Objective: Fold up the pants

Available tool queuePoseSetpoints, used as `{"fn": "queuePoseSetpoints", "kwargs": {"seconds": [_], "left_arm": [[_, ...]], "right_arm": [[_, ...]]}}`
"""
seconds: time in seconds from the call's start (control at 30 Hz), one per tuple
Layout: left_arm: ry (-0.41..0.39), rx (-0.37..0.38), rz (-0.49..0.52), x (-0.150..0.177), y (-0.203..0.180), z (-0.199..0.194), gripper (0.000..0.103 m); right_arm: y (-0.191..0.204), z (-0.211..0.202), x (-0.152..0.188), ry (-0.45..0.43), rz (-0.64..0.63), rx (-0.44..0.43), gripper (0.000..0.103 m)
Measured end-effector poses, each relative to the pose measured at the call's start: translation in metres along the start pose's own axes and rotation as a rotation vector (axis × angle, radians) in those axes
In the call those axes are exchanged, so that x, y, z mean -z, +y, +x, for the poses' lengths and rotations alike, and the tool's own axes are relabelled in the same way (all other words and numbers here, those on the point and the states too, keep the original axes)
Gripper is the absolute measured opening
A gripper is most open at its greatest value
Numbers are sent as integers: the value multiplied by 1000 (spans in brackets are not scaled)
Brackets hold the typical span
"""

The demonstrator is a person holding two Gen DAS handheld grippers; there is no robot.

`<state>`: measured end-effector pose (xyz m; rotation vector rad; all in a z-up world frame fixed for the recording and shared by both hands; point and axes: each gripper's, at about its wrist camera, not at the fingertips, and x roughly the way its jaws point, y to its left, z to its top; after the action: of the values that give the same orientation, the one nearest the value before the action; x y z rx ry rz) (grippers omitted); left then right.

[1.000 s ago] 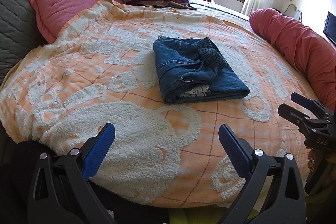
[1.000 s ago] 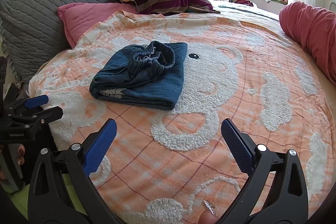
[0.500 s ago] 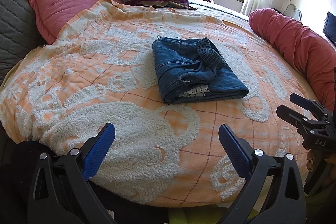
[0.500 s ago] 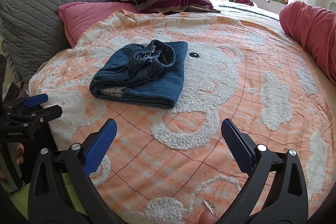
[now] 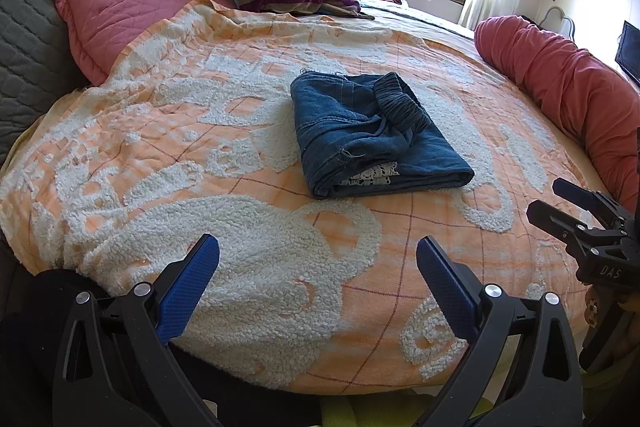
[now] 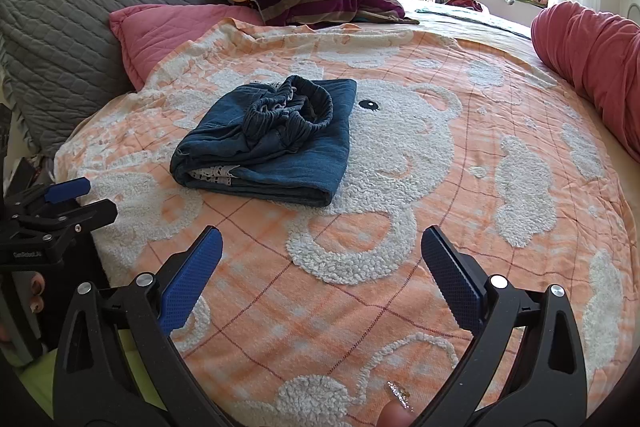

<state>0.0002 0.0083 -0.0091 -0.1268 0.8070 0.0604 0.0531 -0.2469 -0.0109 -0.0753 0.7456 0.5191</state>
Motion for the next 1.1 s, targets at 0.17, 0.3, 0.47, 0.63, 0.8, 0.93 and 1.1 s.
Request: {"fn": "queuePoseSetpoints", "kwargs": {"seconds": [0.17,0.3,0.47,0.63,0.8,0.93,1.1], "left_arm": [[0,0,0,0,1,-1,99],[3,3,1,0,1,-1,99],[3,6,-4,-1,2,-1,99],[5,16,-3,0,1,-1,99],[4,19,2,0,-1,-1,99],[3,30,5,0,-3,-2,99],[-5,43,8,-1,-4,-3,99]], "right_arm": [[-1,0,2,2,3,1,94],[-1,0,2,2,4,1,94],[-1,0,2,2,3,2,94],[-2,0,3,2,5,6,94],[-4,0,3,3,10,10,94],[-5,0,4,3,11,11,94],[-9,-1,4,3,19,19,94]]}}
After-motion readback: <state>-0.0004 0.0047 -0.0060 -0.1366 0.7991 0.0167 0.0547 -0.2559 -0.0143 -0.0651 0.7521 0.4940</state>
